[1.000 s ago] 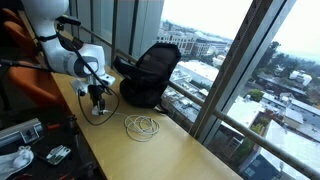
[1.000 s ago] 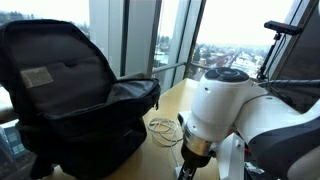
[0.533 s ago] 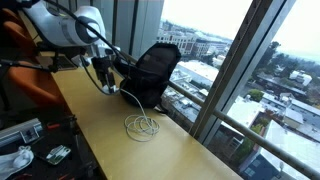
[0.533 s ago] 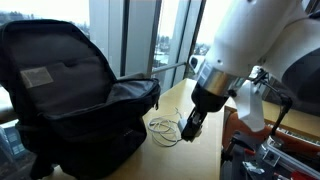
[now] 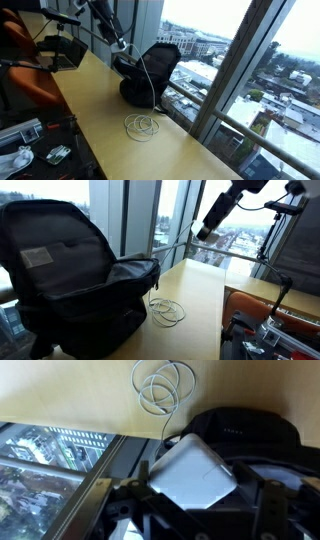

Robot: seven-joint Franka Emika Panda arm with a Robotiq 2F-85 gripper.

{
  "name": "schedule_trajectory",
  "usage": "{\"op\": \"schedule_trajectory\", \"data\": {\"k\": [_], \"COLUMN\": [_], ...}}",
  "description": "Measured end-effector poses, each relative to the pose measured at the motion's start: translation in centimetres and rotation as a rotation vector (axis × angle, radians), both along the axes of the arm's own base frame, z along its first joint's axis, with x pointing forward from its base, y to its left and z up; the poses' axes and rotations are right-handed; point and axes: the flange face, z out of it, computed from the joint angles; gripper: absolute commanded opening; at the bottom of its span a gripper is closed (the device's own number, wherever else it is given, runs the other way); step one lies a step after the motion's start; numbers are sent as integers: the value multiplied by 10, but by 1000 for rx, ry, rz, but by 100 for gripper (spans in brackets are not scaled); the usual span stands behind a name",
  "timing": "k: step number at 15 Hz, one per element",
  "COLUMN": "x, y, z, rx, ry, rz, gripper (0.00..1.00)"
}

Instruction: Put the white cable in the black bag then lay the bag down.

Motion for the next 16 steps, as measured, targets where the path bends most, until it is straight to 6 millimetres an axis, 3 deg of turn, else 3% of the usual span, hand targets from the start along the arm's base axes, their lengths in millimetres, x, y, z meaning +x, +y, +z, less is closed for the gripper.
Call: {"op": "schedule_trajectory", "data": {"k": [3,6,11,16], "x": [7,36,114,190], "y": [13,45,93,113], "z": [61,75,18,-38], "rx": [21,52,120,132], "ry": [-85,-131,-111,-72], "rz": [52,110,188,225], "gripper": [58,58,58,58]}}
